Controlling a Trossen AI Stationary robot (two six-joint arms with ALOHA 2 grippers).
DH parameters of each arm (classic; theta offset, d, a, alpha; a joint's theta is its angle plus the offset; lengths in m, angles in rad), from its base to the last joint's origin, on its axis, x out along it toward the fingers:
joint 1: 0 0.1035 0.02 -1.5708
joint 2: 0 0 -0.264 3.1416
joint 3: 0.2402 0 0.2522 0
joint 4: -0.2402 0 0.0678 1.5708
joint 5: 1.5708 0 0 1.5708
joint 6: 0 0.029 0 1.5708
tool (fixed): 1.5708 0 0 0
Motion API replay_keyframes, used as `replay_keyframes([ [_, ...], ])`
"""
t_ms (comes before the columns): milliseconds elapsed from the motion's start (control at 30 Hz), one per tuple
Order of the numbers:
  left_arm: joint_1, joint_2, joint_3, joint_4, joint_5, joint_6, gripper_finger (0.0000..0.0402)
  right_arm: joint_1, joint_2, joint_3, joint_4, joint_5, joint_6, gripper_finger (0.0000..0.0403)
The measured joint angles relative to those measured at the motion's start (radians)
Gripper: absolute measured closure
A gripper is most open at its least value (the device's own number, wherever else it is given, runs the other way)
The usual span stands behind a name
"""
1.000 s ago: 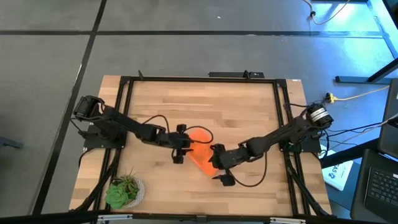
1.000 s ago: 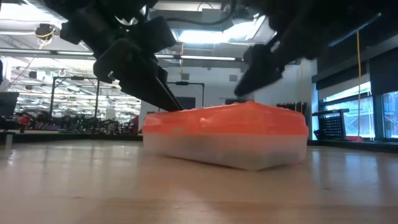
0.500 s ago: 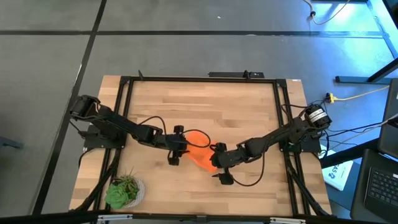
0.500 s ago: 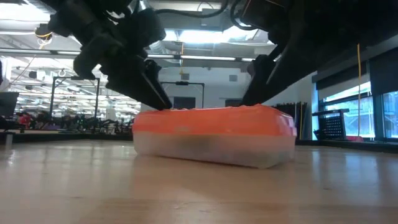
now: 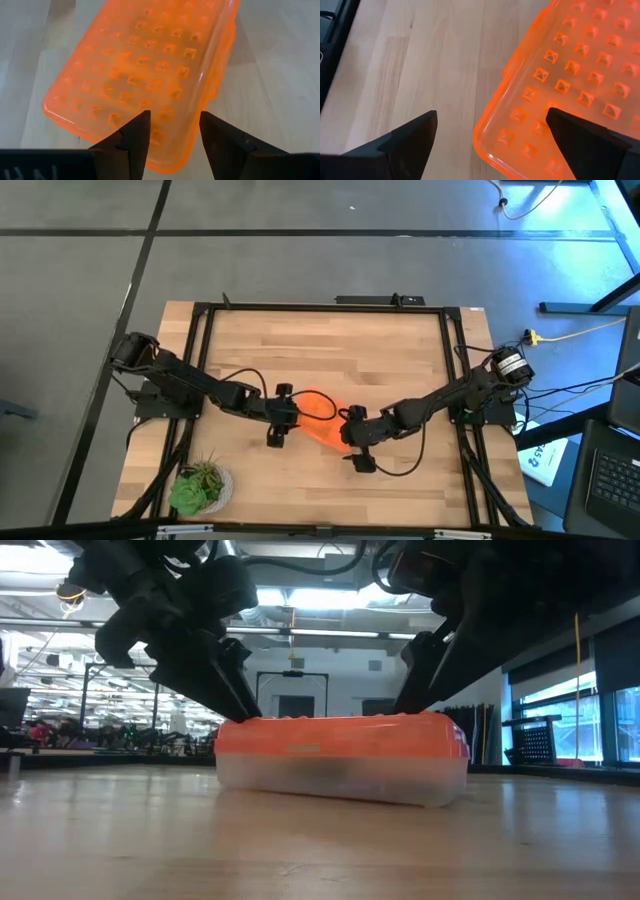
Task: Pack school essentials
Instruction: Move the orange supply box to the center of the table
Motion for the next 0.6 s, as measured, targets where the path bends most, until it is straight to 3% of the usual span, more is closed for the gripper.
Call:
replay_keyframes([
  [600, -0.029, -0.002, 0.002, 0.004, 0.05, -0.073, 0.0237, -0.064, -0.012, -0.002, -0.067, 0.034, -0.054, 0.0021],
])
